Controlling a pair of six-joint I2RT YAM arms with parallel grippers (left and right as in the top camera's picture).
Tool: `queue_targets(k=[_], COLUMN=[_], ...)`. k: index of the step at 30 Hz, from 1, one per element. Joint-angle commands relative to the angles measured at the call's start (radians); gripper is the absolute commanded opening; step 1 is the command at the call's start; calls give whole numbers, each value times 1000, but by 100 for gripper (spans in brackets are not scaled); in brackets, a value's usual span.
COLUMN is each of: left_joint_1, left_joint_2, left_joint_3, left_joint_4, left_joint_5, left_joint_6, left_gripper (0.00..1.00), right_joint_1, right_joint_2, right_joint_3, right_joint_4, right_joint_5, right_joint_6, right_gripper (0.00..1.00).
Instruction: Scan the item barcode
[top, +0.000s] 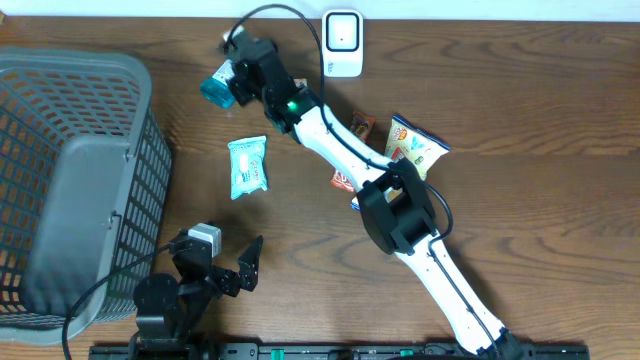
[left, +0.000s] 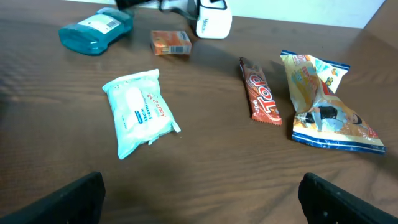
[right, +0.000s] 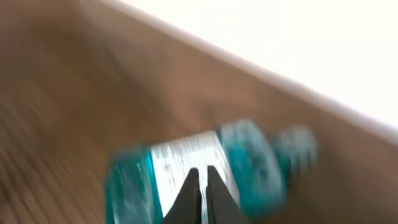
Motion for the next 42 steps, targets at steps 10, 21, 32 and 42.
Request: queue_targets(k=[10, 21, 32, 42], left_joint_1=[3, 3, 4, 4], left_joint_2=[-6, -6, -6, -6], left_joint_3=[-16, -16, -15, -15], left_joint_4=[-18, -18, -21, 6], left_joint_5=[10, 10, 2, -39], left_joint_6=[-5, -5, -1, 37], left_gripper=[99, 99, 99, 99], right_joint_1=[21, -4, -60, -132], right_joint_2=[144, -234, -639, -869], right_joint_3=[8, 28, 28, 28], right_joint_4=[227, -507, -1114, -1287], right_joint_5=[42, 130, 248, 247], right_joint_6=[91, 32, 190, 207], right_gripper=[1, 1, 1, 1])
